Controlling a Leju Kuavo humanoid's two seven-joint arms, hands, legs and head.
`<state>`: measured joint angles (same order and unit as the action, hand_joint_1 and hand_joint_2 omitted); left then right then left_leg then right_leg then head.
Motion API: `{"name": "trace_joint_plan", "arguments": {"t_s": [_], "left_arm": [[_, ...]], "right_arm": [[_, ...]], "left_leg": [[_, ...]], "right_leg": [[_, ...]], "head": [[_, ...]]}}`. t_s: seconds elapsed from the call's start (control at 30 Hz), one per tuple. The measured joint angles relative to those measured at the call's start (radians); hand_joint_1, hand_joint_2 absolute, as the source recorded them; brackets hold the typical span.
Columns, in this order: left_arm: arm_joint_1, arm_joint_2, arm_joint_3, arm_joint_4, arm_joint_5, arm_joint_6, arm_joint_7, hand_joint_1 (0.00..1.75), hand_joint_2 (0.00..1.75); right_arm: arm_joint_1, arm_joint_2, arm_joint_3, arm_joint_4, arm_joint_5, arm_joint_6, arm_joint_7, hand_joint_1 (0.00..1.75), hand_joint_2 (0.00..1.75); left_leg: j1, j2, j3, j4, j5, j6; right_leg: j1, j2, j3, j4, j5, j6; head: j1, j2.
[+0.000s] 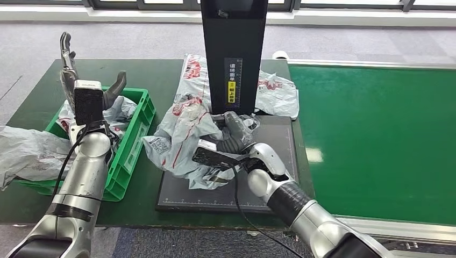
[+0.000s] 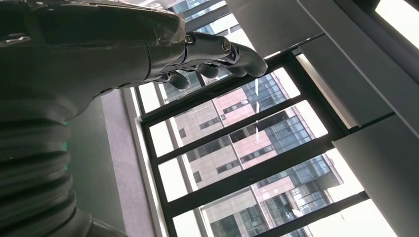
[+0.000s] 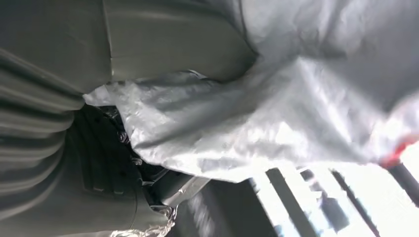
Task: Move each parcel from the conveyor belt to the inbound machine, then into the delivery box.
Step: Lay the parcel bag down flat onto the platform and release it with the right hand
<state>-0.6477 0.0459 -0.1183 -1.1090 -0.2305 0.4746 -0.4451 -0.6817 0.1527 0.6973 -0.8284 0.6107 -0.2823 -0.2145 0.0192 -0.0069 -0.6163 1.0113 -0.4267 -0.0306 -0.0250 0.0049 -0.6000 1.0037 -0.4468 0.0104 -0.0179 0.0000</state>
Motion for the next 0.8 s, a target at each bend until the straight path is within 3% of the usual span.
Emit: {"name": "trace_joint_plan", "arguments": {"t_s": [0.17, 0.2, 0.23, 0.3, 0.33, 0.37, 0.8], "left_arm": [[0.000, 0.005, 0.000, -0.017, 0.000, 0.000, 0.009, 0.00, 1.75], [0.000, 0.006, 0.000, -0.018, 0.000, -0.001, 0.011, 0.00, 1.75], [-0.001, 0.007, 0.000, -0.020, 0.000, -0.003, 0.012, 0.00, 1.75], [-0.003, 0.008, 0.000, -0.023, 0.000, -0.011, 0.018, 0.00, 1.75], [-0.004, 0.008, 0.000, -0.024, 0.000, -0.016, 0.023, 0.00, 1.75], [-0.006, 0.008, 0.000, -0.024, -0.002, -0.021, 0.028, 0.00, 1.75], [-0.006, 0.009, 0.000, -0.025, -0.025, -0.034, 0.050, 0.00, 1.75]], "right_arm": [[-0.009, 0.030, 0.026, 0.081, 0.010, 0.027, 0.013, 1.75, 1.75], [-0.013, 0.033, 0.031, 0.093, 0.017, 0.048, 0.021, 1.50, 1.75], [-0.020, 0.035, 0.039, 0.104, 0.027, 0.077, 0.034, 1.06, 1.75], [-0.032, 0.037, 0.064, 0.128, 0.055, 0.154, 0.067, 0.19, 0.87], [-0.036, 0.037, 0.078, 0.140, 0.071, 0.186, 0.083, 0.00, 0.44], [-0.039, 0.037, 0.093, 0.152, 0.088, 0.207, 0.099, 0.00, 0.00], [-0.038, -0.001, 0.147, 0.175, 0.224, 0.082, 0.212, 0.00, 0.00]], "left_leg": [[0.000, 0.000, 0.000, 0.000, 0.000, 0.000], [0.000, 0.000, 0.000, 0.000, 0.000, 0.000], [0.000, 0.000, 0.000, 0.000, 0.000, 0.000], [0.000, 0.000, 0.000, 0.000, 0.000, 0.000], [0.000, 0.000, 0.000, 0.000, 0.000, 0.000], [0.000, 0.000, 0.000, 0.000, 0.000, 0.000], [0.000, 0.000, 0.000, 0.000, 0.000, 0.000]], "right_leg": [[0.000, 0.000, 0.000, 0.000, 0.000, 0.000], [0.000, 0.000, 0.000, 0.000, 0.000, 0.000], [0.000, 0.000, 0.000, 0.000, 0.000, 0.000], [0.000, 0.000, 0.000, 0.000, 0.000, 0.000], [0.000, 0.000, 0.000, 0.000, 0.000, 0.000], [0.000, 0.000, 0.000, 0.000, 0.000, 0.000], [0.000, 0.000, -0.001, -0.001, 0.000, 0.000]], "head": [[0.000, 0.000], [0.000, 0.000], [0.000, 0.000], [0.000, 0.000], [0.000, 0.000], [0.000, 0.000], [0.000, 0.000]]}}
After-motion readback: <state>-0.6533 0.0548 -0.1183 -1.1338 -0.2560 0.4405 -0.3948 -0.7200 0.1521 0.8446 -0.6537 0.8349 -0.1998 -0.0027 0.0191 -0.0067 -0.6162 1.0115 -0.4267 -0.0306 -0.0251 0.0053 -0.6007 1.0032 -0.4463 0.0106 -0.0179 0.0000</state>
